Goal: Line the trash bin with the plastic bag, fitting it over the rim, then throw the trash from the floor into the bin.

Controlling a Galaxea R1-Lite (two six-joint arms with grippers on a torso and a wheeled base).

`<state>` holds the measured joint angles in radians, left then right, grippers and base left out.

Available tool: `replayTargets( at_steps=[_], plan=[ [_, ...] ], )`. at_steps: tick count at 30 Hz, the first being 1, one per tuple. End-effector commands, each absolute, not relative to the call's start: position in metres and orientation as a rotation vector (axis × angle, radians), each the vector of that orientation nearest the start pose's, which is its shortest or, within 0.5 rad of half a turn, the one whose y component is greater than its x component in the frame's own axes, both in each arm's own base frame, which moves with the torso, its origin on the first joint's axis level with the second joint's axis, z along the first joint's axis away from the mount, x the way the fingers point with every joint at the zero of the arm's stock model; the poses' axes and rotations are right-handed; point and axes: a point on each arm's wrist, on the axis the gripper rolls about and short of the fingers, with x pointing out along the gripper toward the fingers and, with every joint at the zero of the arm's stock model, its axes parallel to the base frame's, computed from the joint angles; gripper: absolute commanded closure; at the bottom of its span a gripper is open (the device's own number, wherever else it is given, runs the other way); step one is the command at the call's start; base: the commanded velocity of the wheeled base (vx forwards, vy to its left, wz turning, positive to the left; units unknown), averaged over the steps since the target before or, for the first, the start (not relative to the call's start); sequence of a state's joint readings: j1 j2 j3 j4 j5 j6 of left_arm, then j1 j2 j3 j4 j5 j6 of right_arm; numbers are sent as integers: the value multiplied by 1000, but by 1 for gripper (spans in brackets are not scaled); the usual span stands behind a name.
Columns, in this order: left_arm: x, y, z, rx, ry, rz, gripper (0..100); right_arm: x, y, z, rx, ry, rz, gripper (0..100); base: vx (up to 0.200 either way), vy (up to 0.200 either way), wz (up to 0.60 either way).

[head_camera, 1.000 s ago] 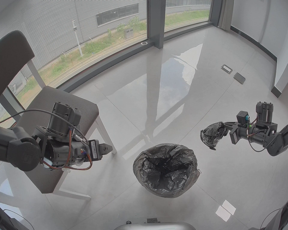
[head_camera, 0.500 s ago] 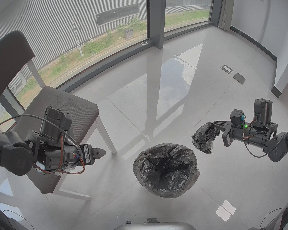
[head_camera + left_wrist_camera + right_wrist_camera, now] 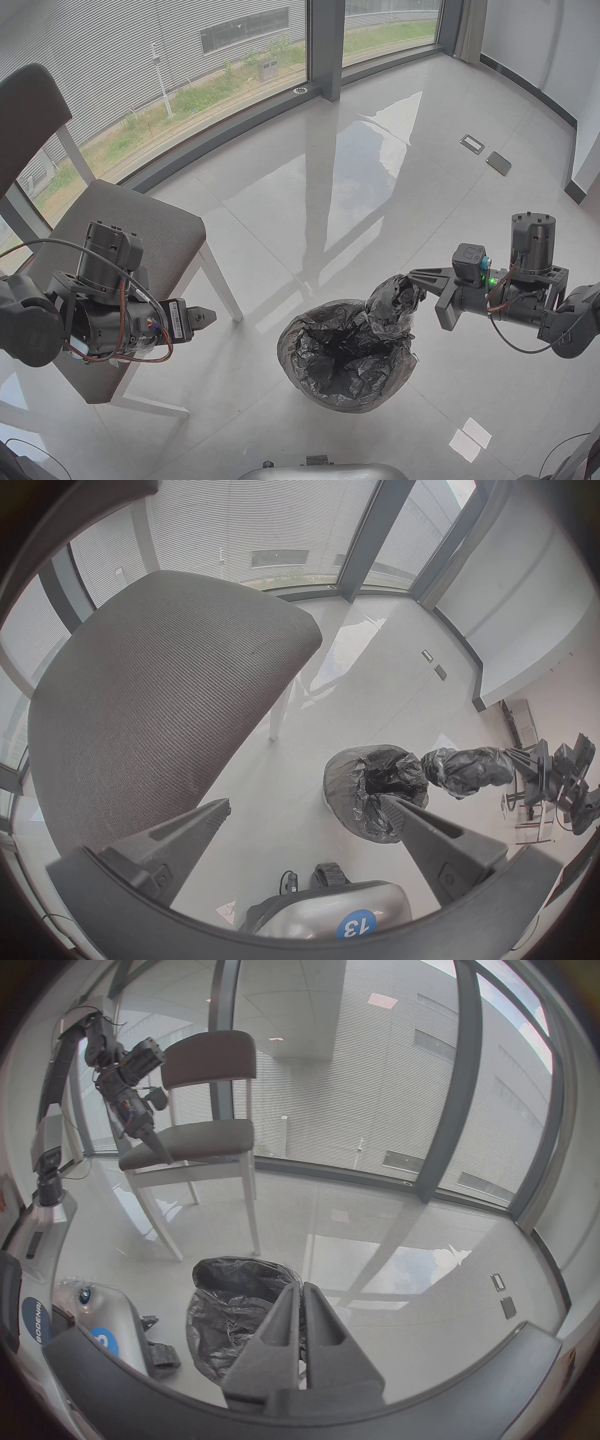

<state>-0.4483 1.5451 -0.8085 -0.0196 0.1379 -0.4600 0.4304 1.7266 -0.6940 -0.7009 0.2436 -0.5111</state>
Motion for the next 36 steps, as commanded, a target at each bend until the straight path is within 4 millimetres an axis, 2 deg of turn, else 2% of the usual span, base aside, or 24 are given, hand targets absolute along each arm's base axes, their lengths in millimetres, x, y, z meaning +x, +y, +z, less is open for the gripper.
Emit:
replayTargets(
  at_steps=[1,5,24,29,34,35,36],
  plan=[
    [226,-105,171,-221,737,-136,0,257,143,146,-526,168,804,100,0,0,0],
    [226,-105,171,-216,737,-137,0,248,151,139,-531,186,846,100,0,0,0],
    [227,-101,173,-230,717,-128,0,257,157,132,-531,201,855,100,0,0,0],
    [226,-100,174,-232,713,-127,0,256,154,130,-511,219,846,100,0,0,0],
    [224,-93,181,-249,688,-113,0,260,138,127,-492,252,789,100,0,0,0],
    [224,-93,181,-249,688,-113,0,260,138,127,-492,252,789,0,0,0,0],
    [223,-90,181,-252,684,-106,0,261,136,127,-485,256,781,0,0,0,0]
  ],
)
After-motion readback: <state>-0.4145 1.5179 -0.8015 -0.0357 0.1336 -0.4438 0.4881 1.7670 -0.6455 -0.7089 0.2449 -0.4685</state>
